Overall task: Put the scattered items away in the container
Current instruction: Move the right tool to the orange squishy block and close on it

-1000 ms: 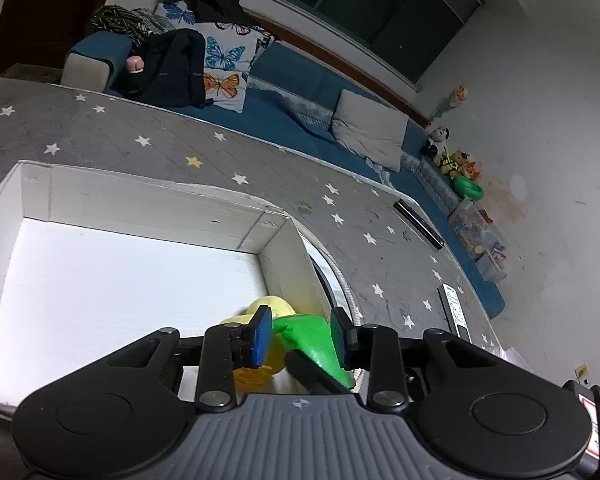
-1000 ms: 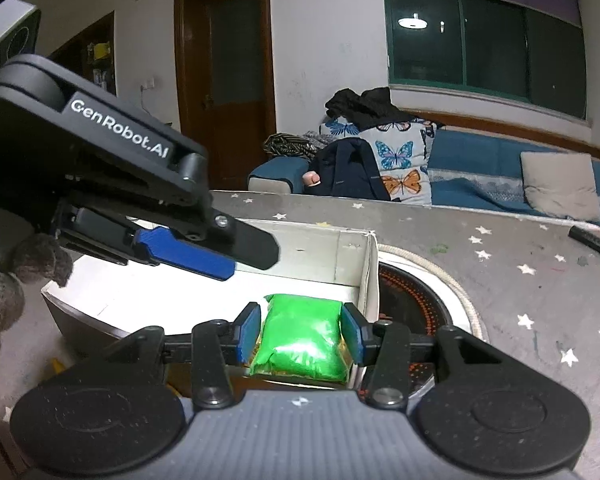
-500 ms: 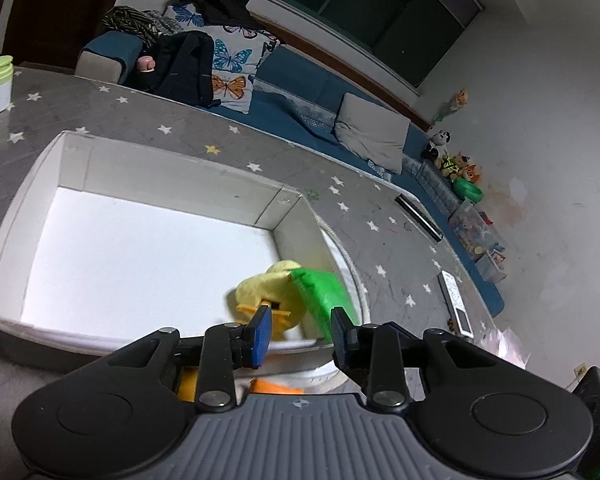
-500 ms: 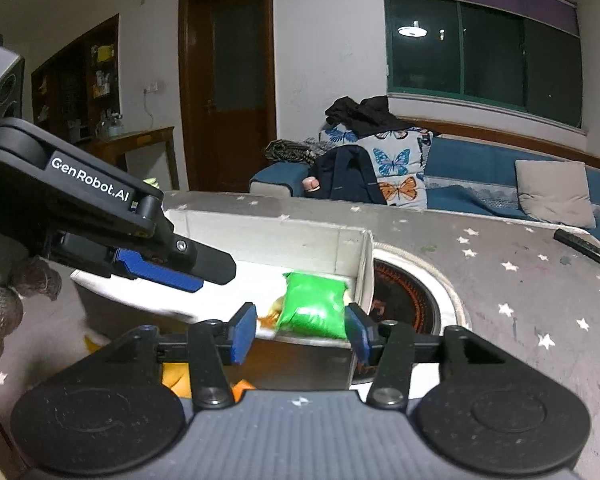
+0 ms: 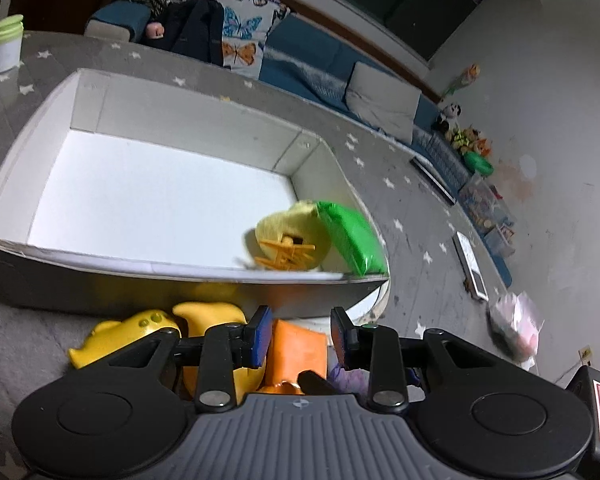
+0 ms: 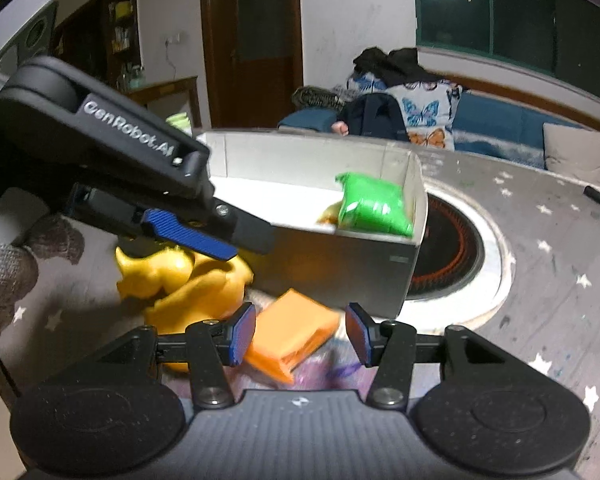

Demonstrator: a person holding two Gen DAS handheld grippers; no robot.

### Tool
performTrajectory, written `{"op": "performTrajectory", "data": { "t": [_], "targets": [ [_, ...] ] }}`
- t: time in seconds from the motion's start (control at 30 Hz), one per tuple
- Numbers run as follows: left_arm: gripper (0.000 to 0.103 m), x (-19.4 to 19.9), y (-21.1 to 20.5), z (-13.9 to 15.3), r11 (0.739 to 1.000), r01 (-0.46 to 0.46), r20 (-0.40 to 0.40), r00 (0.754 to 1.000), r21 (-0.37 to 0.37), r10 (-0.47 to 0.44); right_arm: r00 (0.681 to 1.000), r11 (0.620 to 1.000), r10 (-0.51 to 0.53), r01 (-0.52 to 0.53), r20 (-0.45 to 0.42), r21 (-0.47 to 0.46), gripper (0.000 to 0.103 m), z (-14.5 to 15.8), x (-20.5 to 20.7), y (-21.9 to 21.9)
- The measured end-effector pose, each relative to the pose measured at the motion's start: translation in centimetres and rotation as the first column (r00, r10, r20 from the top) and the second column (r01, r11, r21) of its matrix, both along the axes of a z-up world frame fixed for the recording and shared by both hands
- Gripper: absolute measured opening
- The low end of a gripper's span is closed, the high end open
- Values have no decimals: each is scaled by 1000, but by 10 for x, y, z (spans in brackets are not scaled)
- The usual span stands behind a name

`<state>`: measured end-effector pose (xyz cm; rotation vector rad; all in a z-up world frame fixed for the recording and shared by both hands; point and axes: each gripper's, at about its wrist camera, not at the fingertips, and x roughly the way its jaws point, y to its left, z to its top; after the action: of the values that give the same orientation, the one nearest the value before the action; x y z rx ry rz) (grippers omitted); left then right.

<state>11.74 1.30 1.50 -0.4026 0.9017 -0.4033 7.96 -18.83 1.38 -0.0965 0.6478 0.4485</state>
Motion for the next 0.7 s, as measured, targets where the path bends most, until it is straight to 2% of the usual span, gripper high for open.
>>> {"op": "performTrajectory", "data": {
  "t": [0.17, 0.33, 0.7],
  "targets": [
    [34, 3, -13, -5, 999, 27, -13, 1000, 27, -27, 999, 1000, 3, -1, -48, 28, 55, -9, 3, -1],
    [34, 6, -23, -10, 996, 27, -13, 1000, 87, -26, 998, 999, 13, -11, -61, 34, 59, -15, 7, 3],
    [34, 8, -26, -11, 994, 29, -14, 1000, 106, -28, 997, 1000, -7, 6, -72, -11, 61, -17, 7, -3]
  ]
}}
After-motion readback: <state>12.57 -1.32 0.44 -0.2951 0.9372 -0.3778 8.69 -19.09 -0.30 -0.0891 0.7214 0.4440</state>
